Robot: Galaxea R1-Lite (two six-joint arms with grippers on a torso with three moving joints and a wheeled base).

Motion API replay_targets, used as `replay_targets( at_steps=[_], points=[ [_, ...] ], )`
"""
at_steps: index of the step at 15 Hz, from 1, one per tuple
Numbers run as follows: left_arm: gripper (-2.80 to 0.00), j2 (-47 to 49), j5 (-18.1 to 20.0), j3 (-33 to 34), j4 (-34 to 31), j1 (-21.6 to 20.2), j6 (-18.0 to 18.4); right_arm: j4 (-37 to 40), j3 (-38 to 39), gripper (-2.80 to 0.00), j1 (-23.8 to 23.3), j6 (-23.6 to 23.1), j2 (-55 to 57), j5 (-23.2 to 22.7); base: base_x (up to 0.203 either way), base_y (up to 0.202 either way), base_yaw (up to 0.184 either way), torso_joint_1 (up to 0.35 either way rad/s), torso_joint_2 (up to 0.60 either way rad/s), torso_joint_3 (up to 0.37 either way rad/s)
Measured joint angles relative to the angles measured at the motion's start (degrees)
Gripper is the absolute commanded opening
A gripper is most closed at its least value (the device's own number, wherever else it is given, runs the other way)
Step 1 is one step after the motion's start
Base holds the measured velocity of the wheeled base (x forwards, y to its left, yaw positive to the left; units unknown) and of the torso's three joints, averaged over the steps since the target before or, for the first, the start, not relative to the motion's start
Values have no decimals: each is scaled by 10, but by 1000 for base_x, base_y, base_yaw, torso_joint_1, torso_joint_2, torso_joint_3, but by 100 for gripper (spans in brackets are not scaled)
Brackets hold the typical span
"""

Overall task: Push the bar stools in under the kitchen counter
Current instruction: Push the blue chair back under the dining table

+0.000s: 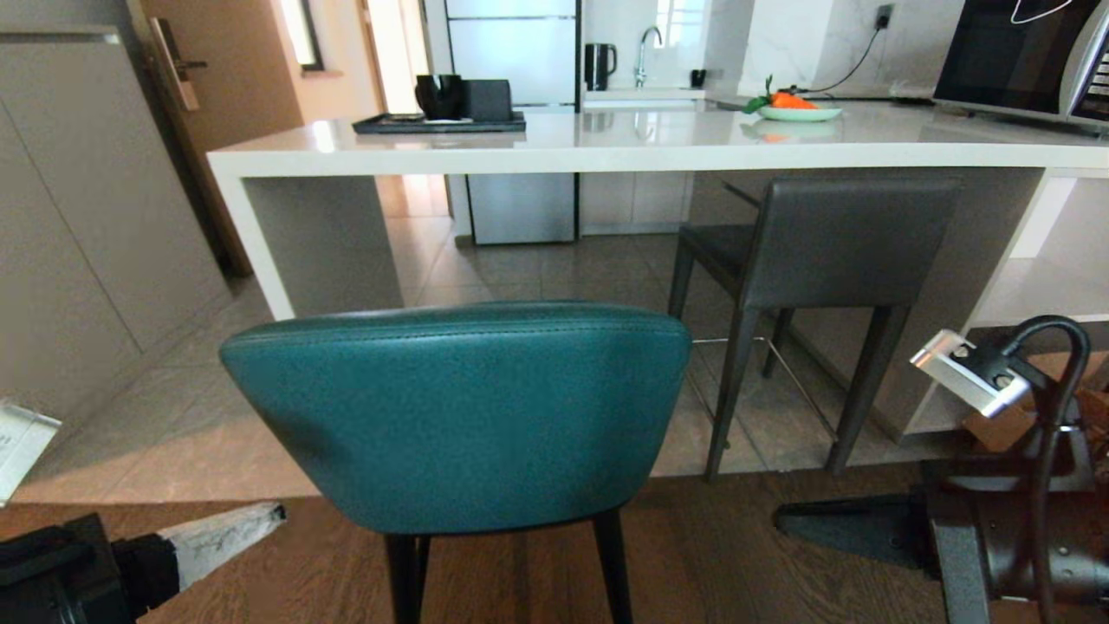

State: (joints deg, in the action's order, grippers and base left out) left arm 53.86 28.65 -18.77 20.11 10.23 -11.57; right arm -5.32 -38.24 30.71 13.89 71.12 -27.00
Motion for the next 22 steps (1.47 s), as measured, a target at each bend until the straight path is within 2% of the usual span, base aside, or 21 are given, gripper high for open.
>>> replay_targets(
  at_steps=[4, 7, 9, 10, 12, 13, 14, 15, 18, 22],
  points=[
    [-280, 31, -2, 21, 6, -3, 18, 0, -33, -280, 24, 1, 37, 5, 0, 0, 0, 0, 0, 0],
    [-280, 76, -1, 23, 36, -32, 46, 1, -62, -280, 34, 1, 65, 16, 0, 0, 0, 0, 0, 0],
    [-280, 117, 3, 23, 63, -76, 74, 3, -64, -280, 36, 1, 73, 68, 0, 0, 0, 0, 0, 0],
    [-280, 138, 14, 24, 80, -115, 95, 4, -60, -280, 35, 0, 74, 99, 0, 0, 0, 0, 0, 0],
    [-280, 174, 64, 23, 103, -200, 126, 9, -51, -280, 27, -9, 75, 159, 0, 0, 0, 0, 0, 0],
    [-280, 190, 95, 18, 111, -236, 139, 9, -45, -280, 21, -21, 77, 204, 0, 0, 0, 0, 0, 0],
    [-280, 206, 118, 13, 118, -259, 153, 1, -41, -280, 7, -32, 80, 246, 0, 0, 0, 0, 0, 0],
    [-280, 222, 125, 7, 127, -271, 162, -16, -42, -280, -6, -36, 87, 272, 0, 0, 0, 0, 0, 0],
    [-280, 264, 120, -15, 180, -259, 163, -58, -73, -280, -22, -39, 124, 332, 0, 0, 0, 0, 0, 0],
    [-280, 323, 58, -58, 214, -213, 160, -64, -126, -280, 3, -40, 172, 374, 0, 0, 0, 0, 0, 0]
  ],
)
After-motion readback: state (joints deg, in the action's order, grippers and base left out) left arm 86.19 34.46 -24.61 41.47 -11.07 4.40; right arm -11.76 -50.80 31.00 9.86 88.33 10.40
